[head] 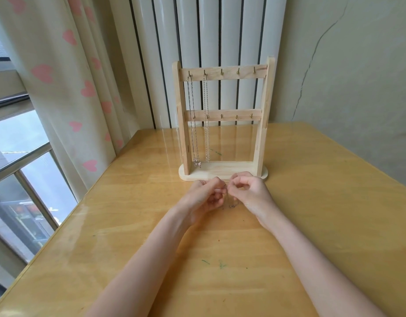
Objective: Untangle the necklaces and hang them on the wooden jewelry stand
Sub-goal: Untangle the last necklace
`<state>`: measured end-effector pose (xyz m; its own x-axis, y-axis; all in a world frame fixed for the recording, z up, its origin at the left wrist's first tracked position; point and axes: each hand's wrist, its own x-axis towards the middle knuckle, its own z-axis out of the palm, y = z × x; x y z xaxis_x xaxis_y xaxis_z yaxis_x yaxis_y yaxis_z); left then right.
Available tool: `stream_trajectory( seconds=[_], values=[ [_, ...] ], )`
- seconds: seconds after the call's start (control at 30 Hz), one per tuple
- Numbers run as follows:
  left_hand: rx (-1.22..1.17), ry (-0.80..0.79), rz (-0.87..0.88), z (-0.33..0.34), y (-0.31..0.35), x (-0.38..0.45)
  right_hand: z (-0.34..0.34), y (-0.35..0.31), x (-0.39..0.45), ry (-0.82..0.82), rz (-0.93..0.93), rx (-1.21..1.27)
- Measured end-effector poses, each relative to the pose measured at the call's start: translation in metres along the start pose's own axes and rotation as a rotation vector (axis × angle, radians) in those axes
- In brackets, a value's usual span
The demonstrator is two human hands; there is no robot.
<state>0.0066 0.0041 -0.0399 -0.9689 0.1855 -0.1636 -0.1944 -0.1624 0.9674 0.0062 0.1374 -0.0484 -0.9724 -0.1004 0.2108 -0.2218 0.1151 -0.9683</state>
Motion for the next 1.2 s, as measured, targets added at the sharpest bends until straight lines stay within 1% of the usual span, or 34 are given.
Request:
stream_trajectory(
  seconds=[0.1, 0.2, 0.27, 0.33, 0.4, 0.47, 0.53, 0.6, 0.73, 0.9, 1.0, 1.07, 1.13, 1.2],
  values=[
    [0.067, -0.031, -0.043, -0.002, -0.003, 0.001, -0.001, 0.002, 0.0, -0.023, -0.076, -0.226],
    [0.1, -0.096, -0.065, -0.004, -0.004, 0.001, 0.0, 0.004, 0.0, -0.006, -0.103, -0.273],
    [0.098, -0.142, -0.08, -0.003, -0.003, 0.0, -0.002, 0.004, 0.001, 0.061, -0.067, -0.178],
    [0.116, -0.186, -0.086, 0.0, -0.003, -0.001, -0.005, 0.002, 0.0, 0.102, -0.007, 0.0],
    [0.186, -0.19, -0.067, 0.003, -0.003, -0.002, -0.006, 0.0, -0.001, 0.105, 0.045, 0.158],
    [0.279, -0.154, -0.012, 0.004, -0.003, -0.002, -0.006, -0.002, -0.002, 0.084, 0.083, 0.243],
    [0.308, -0.126, 0.035, 0.003, -0.003, -0.002, -0.006, -0.003, -0.002, 0.043, 0.114, 0.311],
    [0.247, -0.103, 0.053, 0.001, -0.002, -0.002, -0.007, -0.004, -0.002, 0.001, 0.147, 0.426],
    [0.083, -0.089, 0.011, 0.0, -0.001, 0.0, -0.011, -0.006, -0.001, -0.047, 0.166, 0.601],
    [0.102, -0.04, 0.077, 0.0, -0.004, 0.001, -0.01, -0.006, -0.002, -0.098, 0.186, 0.685],
    [0.022, -0.023, 0.1, -0.001, -0.001, 0.002, -0.009, -0.008, -0.002, -0.125, 0.184, 0.704],
    [0.005, -0.049, 0.079, -0.002, 0.001, 0.001, -0.008, -0.009, -0.002, -0.136, 0.178, 0.671],
    [0.053, -0.065, 0.068, -0.003, 0.0, 0.0, -0.006, -0.008, -0.002, -0.134, 0.152, 0.571],
    [0.129, -0.044, 0.087, -0.003, -0.001, 0.0, -0.006, -0.006, -0.002, -0.123, 0.099, 0.402]
  ],
)
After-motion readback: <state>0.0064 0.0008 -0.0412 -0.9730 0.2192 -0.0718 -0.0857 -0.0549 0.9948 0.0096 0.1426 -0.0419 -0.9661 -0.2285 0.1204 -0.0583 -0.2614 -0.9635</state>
